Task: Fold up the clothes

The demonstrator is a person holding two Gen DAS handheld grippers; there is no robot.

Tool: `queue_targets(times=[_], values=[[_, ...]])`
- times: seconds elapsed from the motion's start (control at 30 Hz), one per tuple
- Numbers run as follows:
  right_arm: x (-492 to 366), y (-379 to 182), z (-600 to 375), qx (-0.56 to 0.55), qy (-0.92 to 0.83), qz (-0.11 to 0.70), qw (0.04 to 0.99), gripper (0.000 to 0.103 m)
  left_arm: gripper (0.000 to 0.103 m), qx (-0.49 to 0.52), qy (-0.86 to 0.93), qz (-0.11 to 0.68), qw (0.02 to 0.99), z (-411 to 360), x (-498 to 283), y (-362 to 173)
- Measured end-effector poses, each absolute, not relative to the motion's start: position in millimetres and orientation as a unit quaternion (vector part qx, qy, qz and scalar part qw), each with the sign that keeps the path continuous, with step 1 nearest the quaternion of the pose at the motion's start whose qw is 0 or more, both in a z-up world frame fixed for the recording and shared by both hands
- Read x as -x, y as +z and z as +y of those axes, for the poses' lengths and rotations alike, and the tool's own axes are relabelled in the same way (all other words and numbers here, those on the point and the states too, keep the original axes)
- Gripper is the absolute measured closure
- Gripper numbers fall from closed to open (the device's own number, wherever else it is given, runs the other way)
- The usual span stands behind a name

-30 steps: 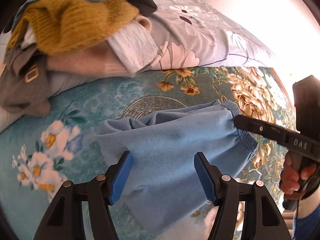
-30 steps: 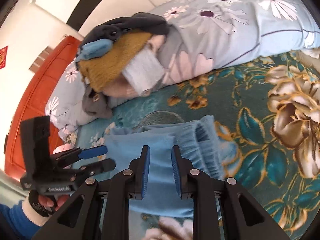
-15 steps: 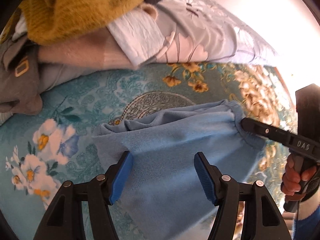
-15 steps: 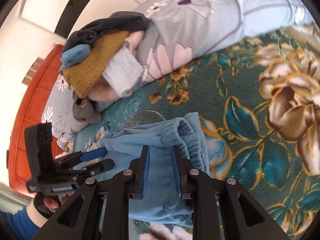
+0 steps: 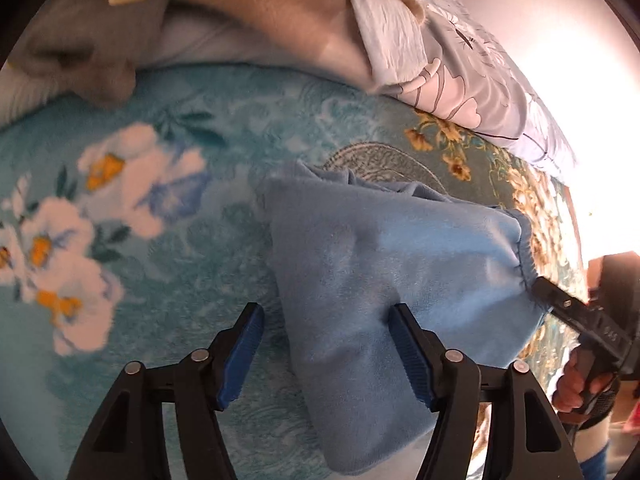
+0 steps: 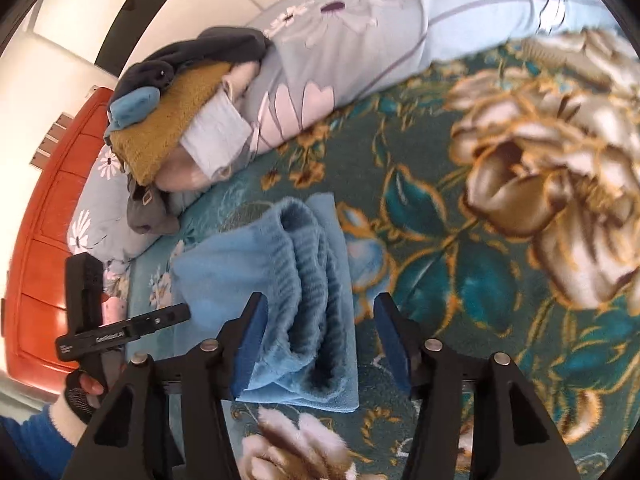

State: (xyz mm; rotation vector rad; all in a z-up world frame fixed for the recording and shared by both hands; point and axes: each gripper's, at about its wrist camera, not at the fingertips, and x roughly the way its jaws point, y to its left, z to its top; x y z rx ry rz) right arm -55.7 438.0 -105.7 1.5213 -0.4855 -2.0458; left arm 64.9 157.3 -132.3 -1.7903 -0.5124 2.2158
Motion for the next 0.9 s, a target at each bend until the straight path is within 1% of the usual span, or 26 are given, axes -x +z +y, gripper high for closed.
queue_targets(times=[0.07, 0.13, 0.2, 0.3, 0.37, 0.4, 0.5, 0.6, 0.63, 0.67, 0.7, 0.8, 0.87, 0.9], values=[[57.7, -114.3, 435.7, -0.571, -0.752, -0.184, 0.272, 0.043, 0.019, 0.613, 0.756, -0.185, 0.135, 158.2, -64.1, -135.0], [59.7, -120.1, 433.7, -0.572, -0.748, -0.193, 0.276, 0.040, 0.015, 0.611, 0.754, -0.188, 0.152, 162.5, -62.8, -135.1], [61.1, -122.1, 432.1, -0.568, -0.745, -0.205, 0.283, 0.037, 0.013, 0.611, 0.751, -0.186, 0.168, 168.6, -61.8, -135.6], [63.6, -123.7, 426.7, -0.566, -0.736, -0.223, 0.298, 0.037, 0.010, 0.611, 0.749, -0.178, 0.183, 176.6, -60.8, -135.9], [63.0, -124.4, 421.2, -0.567, -0.732, -0.223, 0.305, 0.037, 0.010, 0.610, 0.750, -0.177, 0.184, 178.4, -59.7, -136.8], [62.8, -124.2, 418.9, -0.567, -0.733, -0.219, 0.306, 0.035, 0.010, 0.609, 0.750, -0.184, 0.184, 176.3, -59.9, -136.9], [61.9, -124.3, 418.9, -0.565, -0.730, -0.226, 0.310, 0.035, 0.011, 0.604, 0.747, -0.208, 0.184, 167.4, -60.6, -136.9], [61.7, -126.6, 425.0, -0.563, -0.723, -0.251, 0.313, 0.037, 0.011, 0.603, 0.742, -0.227, 0.188, 163.0, -61.8, -137.8], [61.2, -127.3, 426.5, -0.562, -0.721, -0.258, 0.313, 0.039, 0.011, 0.602, 0.741, -0.230, 0.187, 162.7, -62.3, -137.8], [61.1, -128.0, 426.8, -0.562, -0.720, -0.261, 0.312, 0.045, 0.011, 0.602, 0.741, -0.231, 0.187, 163.0, -63.1, -137.5], [61.1, -128.8, 426.8, -0.563, -0.719, -0.263, 0.310, 0.046, 0.011, 0.601, 0.742, -0.229, 0.186, 163.6, -64.0, -137.4], [61.3, -130.4, 428.1, -0.564, -0.717, -0.272, 0.306, 0.047, 0.006, 0.600, 0.744, -0.227, 0.189, 166.4, -65.1, -140.5], [61.5, -129.3, 427.0, -0.564, -0.718, -0.269, 0.305, 0.047, 0.000, 0.598, 0.743, -0.233, 0.191, 167.0, -66.1, -141.1], [61.5, -128.6, 426.4, -0.565, -0.719, -0.267, 0.305, 0.047, 0.000, 0.597, 0.742, -0.239, 0.190, 167.2, -66.3, -141.9]])
